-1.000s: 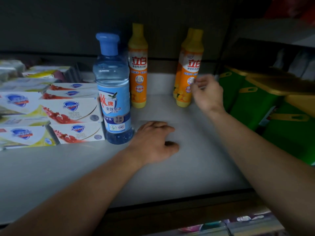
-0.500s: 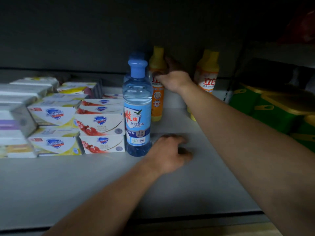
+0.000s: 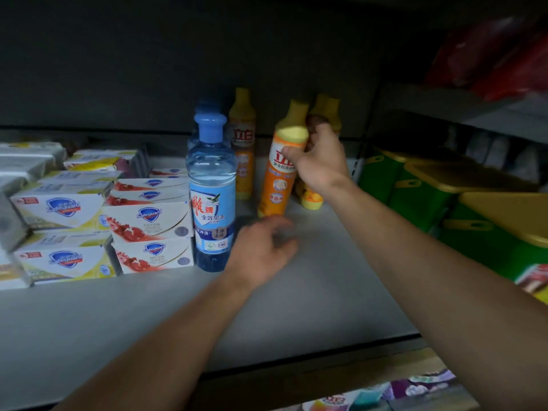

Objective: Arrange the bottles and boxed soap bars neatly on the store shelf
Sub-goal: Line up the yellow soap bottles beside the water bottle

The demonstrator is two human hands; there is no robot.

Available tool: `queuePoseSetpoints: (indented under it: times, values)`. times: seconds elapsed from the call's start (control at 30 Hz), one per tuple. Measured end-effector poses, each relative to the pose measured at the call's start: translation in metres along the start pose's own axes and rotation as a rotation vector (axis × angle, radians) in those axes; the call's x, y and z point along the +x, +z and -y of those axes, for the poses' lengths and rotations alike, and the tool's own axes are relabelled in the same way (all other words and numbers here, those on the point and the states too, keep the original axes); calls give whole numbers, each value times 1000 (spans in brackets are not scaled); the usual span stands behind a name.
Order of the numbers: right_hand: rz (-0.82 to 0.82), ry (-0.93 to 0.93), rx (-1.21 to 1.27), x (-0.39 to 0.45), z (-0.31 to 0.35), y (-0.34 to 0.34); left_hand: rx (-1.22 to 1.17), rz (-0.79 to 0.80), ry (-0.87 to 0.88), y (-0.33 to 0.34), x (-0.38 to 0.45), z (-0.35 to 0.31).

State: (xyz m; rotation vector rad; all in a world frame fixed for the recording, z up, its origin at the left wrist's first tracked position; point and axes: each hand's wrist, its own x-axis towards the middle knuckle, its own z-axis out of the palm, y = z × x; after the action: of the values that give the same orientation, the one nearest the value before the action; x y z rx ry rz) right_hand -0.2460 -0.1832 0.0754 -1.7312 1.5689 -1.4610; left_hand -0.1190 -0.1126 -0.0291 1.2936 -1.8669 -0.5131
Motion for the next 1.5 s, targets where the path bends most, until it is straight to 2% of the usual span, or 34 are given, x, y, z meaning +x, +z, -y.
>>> queuePoseSetpoints:
  times: [0.1,0.17,0.3,0.4,0.5,0.63,0.73,0.97,1.07,1.13,1.23,1.3,1.37,1.43,1.5]
  values:
    - [-41,-11,-61,-13,9,-30,-156,-189,31,0,0,-7]
    - [-33,-3,-71,-19,17,-46,-238,-166,5,1,-1,-12]
    - [58,90,-34,-30,29,-61,-672,152,-122,0,-7,-27]
    - [90,183,23,-37,24,-61,-948,257,-253,-2,-18,-38]
    - [116,328,86,-44,5,-59,-1127,336,-448,-7,-21,-43]
    - [202,587,298,-55,-28,-50,-1360,670,-644,-18,-22,-45]
    - [216,657,400,-61,-42,-41,-1531,814,-706,-21,-24,-45]
    - [247,693,676,-63,-40,-42,-1537,857,-651,-20,-22,-38]
    - [269,673,776,-64,-32,-52,-1459,844,-634,-20,-21,-34]
    - [218,583,698,-61,-24,-58,-1374,748,-621,-16,-19,-33]
    - [45,392,350,-56,-8,-66,-1075,402,-518,-3,-17,-35]
    - [-73,278,93,-54,-1,-66,-790,204,-345,5,-19,-35]
    - [-133,184,-71,-54,3,-62,-570,101,-165,8,-22,-34]
    - [-106,154,-70,-54,5,-59,-576,76,-128,6,-23,-32]
    - [-15,237,122,-53,7,-62,-914,208,-289,1,-22,-34]
